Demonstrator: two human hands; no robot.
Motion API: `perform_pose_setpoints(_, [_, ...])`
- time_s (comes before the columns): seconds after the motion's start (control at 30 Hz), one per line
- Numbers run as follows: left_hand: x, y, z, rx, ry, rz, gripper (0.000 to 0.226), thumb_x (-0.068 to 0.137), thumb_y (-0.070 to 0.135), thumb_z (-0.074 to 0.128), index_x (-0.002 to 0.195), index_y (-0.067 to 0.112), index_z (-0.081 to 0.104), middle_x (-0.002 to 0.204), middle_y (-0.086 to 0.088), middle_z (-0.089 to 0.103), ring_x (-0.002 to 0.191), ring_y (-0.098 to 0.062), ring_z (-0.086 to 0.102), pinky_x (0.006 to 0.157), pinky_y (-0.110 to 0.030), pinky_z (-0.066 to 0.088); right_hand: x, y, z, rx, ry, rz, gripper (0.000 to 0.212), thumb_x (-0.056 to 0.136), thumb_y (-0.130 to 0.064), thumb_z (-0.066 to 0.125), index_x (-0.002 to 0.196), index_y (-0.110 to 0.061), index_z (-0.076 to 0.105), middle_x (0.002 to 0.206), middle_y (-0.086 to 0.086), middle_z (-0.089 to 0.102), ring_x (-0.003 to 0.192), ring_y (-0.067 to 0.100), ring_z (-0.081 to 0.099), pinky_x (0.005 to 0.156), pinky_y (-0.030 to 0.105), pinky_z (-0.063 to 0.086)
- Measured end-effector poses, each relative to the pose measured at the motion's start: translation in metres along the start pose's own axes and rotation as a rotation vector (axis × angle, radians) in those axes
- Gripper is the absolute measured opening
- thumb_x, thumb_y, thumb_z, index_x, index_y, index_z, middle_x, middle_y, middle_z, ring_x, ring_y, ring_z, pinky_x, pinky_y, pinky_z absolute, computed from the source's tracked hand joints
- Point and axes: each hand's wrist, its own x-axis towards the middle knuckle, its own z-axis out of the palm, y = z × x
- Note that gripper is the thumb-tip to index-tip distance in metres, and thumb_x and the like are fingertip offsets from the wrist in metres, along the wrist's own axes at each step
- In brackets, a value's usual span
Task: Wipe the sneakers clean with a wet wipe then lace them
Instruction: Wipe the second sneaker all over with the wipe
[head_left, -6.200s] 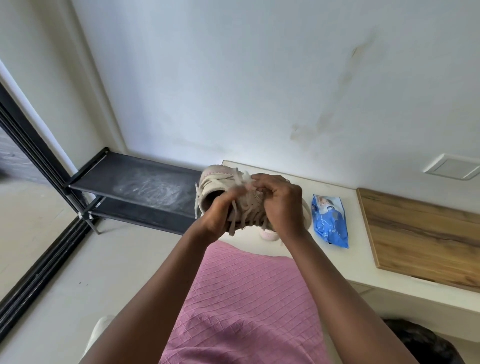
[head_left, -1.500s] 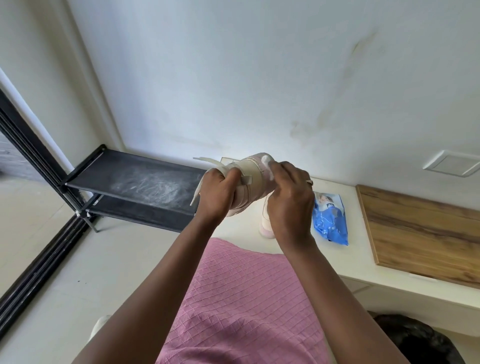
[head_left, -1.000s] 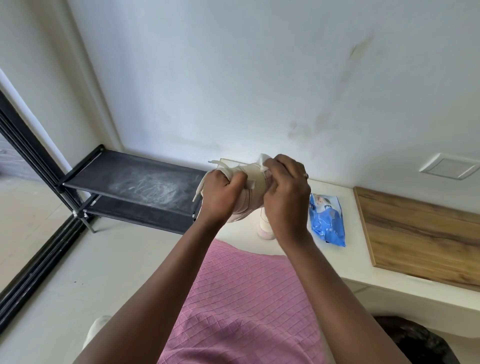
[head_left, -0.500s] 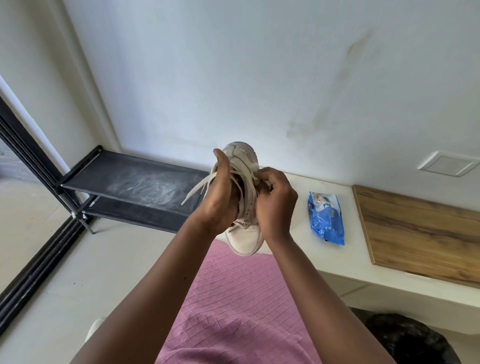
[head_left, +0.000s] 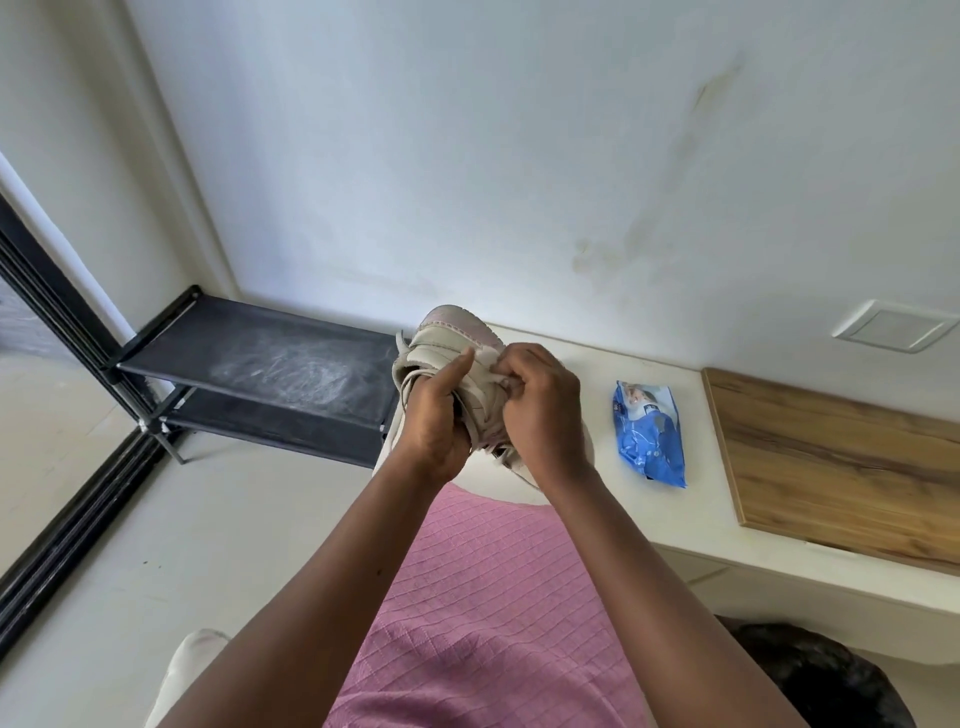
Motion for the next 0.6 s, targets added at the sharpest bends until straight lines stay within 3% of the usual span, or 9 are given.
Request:
perform_pose_setpoints(0.13, [-0.001, -0.004, 0.0, 0.051, 0.023, -0.002, 0.061, 0.1, 0.042, 0.028, 0.061, 0.017, 0.069, 0.057, -0.007, 0.058, 0.053, -0.021, 0.052, 0.053, -0.027, 0.036, 0.008, -0.018, 0.008, 0.052, -0.013, -0.071, 0.018, 0.066, 0.009, 0.046, 0.068, -0.003, 0.059, 0.072, 0.007, 0.062, 0.068, 0.025, 0.058, 0.06, 0.028, 0.043])
perform_pose_setpoints(0.17, [0.0, -0.002, -0.001, 0.036, 0.009, -0.016, 0.066, 0.098, 0.048, 0.024, 0.062, 0.016, 0.069, 0.056, -0.007, 0.057, 0.052, -0.021, 0.053, 0.052, -0.026, 0.037, 0.007, -0.02, 0.007, 0.07, -0.033, -0.122, 0.019, 0.068, 0.006, 0.043, 0.068, -0.003, 0.059, 0.073, 0.007, 0.062, 0.069, 0.024, 0.058, 0.06, 0.029, 0.044])
perform_pose_setpoints(0.23, [0.001, 0.002, -0.005, -0.005, -0.025, -0.01, 0.073, 0.091, 0.061, 0.022, 0.091, 0.002, 0.067, 0.07, -0.013, 0.064, 0.063, -0.025, 0.063, 0.054, -0.029, 0.05, 0.004, -0.017, 0.002, 0.071, -0.057, -0.209, 0.023, 0.071, 0.003, 0.039, 0.07, -0.001, 0.062, 0.077, 0.008, 0.063, 0.073, 0.023, 0.059, 0.063, 0.025, 0.045])
perform_pose_setpoints(0.3, [0.001, 0.005, -0.007, -0.01, -0.053, 0.022, 0.084, 0.087, 0.065, 0.024, 0.117, -0.008, 0.054, 0.103, -0.022, 0.065, 0.096, -0.032, 0.064, 0.079, -0.04, 0.056, 0.006, -0.009, -0.003, 0.011, -0.044, -0.246, 0.019, 0.072, 0.01, 0.048, 0.072, 0.0, 0.063, 0.078, 0.008, 0.064, 0.073, 0.024, 0.059, 0.066, 0.023, 0.042])
perform_pose_setpoints(0.37, [0.0, 0.006, -0.006, 0.05, -0.04, 0.022, 0.075, 0.093, 0.059, 0.021, 0.122, -0.002, 0.054, 0.117, -0.022, 0.063, 0.111, -0.032, 0.06, 0.093, -0.041, 0.05, 0.013, -0.003, -0.005, -0.053, -0.002, -0.207, 0.018, 0.068, 0.014, 0.061, 0.075, -0.002, 0.065, 0.078, 0.009, 0.063, 0.073, 0.026, 0.059, 0.066, 0.021, 0.04])
perform_pose_setpoints(0.47, [-0.004, 0.007, -0.001, 0.161, -0.06, -0.012, 0.046, 0.101, 0.034, 0.03, 0.118, 0.002, 0.058, 0.106, -0.017, 0.068, 0.099, -0.028, 0.065, 0.088, -0.039, 0.051, 0.031, 0.001, -0.009, -0.107, 0.066, -0.117, 0.023, 0.072, 0.003, 0.058, 0.091, -0.003, 0.07, 0.083, 0.012, 0.063, 0.074, 0.03, 0.06, 0.066, 0.02, 0.035])
perform_pose_setpoints(0.6, [-0.005, 0.016, -0.006, 0.286, -0.152, -0.13, 0.026, 0.079, 0.011, 0.059, 0.102, 0.0, 0.066, 0.1, -0.024, 0.063, 0.085, -0.033, 0.063, 0.081, -0.039, 0.051, 0.047, 0.004, -0.014, -0.198, -0.017, -0.02, 0.032, 0.066, 0.009, 0.066, 0.094, -0.004, 0.071, 0.088, 0.015, 0.061, 0.078, 0.033, 0.059, 0.068, 0.021, 0.03])
